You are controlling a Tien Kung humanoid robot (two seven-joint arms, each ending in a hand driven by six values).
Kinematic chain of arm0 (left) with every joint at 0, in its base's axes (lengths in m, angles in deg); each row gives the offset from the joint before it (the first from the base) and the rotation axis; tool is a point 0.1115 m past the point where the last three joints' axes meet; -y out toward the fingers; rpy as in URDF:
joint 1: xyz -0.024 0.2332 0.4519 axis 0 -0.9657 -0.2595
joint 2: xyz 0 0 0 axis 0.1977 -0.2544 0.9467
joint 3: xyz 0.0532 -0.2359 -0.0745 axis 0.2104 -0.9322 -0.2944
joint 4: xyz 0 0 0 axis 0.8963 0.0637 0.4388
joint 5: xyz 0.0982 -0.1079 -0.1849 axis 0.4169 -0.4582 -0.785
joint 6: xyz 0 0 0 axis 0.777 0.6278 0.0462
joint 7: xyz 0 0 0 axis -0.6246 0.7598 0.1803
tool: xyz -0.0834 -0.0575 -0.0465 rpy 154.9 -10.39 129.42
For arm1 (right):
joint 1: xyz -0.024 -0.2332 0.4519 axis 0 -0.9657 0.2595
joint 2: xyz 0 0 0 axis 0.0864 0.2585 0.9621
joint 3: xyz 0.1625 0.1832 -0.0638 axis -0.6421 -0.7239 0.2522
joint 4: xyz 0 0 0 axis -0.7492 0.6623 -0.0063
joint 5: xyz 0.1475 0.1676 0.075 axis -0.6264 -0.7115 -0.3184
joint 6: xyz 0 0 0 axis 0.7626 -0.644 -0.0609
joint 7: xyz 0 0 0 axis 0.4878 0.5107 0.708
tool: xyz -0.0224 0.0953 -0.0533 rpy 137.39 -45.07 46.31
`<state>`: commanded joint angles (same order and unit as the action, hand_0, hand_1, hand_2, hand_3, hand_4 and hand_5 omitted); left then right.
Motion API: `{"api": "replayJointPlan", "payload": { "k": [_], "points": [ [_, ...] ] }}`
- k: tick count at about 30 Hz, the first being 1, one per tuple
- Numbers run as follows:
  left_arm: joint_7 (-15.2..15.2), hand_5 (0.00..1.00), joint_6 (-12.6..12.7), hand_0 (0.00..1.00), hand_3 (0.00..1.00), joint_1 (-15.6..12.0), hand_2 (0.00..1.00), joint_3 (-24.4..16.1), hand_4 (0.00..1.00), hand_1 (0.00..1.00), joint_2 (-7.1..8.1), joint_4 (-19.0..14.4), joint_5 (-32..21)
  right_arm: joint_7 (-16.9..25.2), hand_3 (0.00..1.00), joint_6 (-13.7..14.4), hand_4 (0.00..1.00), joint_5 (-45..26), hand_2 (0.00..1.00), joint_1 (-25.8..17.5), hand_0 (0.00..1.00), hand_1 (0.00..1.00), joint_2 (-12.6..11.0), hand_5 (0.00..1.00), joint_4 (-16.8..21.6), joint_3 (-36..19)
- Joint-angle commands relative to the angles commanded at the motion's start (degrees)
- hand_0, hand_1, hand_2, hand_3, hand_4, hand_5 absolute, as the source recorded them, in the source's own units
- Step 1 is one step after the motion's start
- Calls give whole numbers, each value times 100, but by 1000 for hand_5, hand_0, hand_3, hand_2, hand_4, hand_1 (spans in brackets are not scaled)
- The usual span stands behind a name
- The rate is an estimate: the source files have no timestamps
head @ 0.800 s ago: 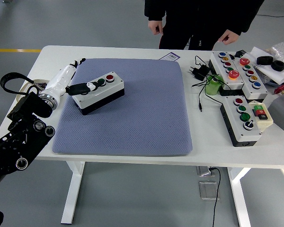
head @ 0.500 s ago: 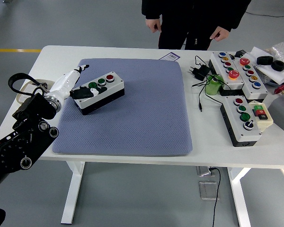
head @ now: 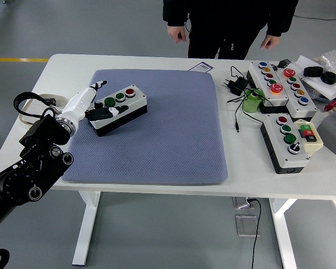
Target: Pick up the button,place it on the desk,press the button,press the button
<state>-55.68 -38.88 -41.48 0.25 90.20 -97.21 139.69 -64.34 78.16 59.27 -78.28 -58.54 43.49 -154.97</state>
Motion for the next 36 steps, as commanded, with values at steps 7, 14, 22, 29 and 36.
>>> {"api": "replayJointPlan", "payload": {
  "k": [7,14,22,29,36],
  "points": [
    [-643,738,357,998,998,-68,998,-258,998,998,-3,59,-1163,-6,614,6,264,29,619,15,643,535,9,289,0,-30],
    [-251,725,109,998,998,96,998,-60,998,998,4,207,-824,-4,614,-1,264,2,619,35,643,535,-1,289,0,-6],
    [410,719,-31,998,998,365,998,414,998,998,-71,428,151,-2,614,1,264,-6,619,44,643,534,-4,289,0,3],
    [778,714,-72,998,998,691,998,882,998,998,-203,812,665,-2,614,0,264,-8,619,50,643,535,-12,289,0,18],
    [887,622,-314,984,998,839,998,1204,998,992,-262,972,810,2,614,-4,264,-13,619,57,643,534,-22,289,0,33]
  ]
}}
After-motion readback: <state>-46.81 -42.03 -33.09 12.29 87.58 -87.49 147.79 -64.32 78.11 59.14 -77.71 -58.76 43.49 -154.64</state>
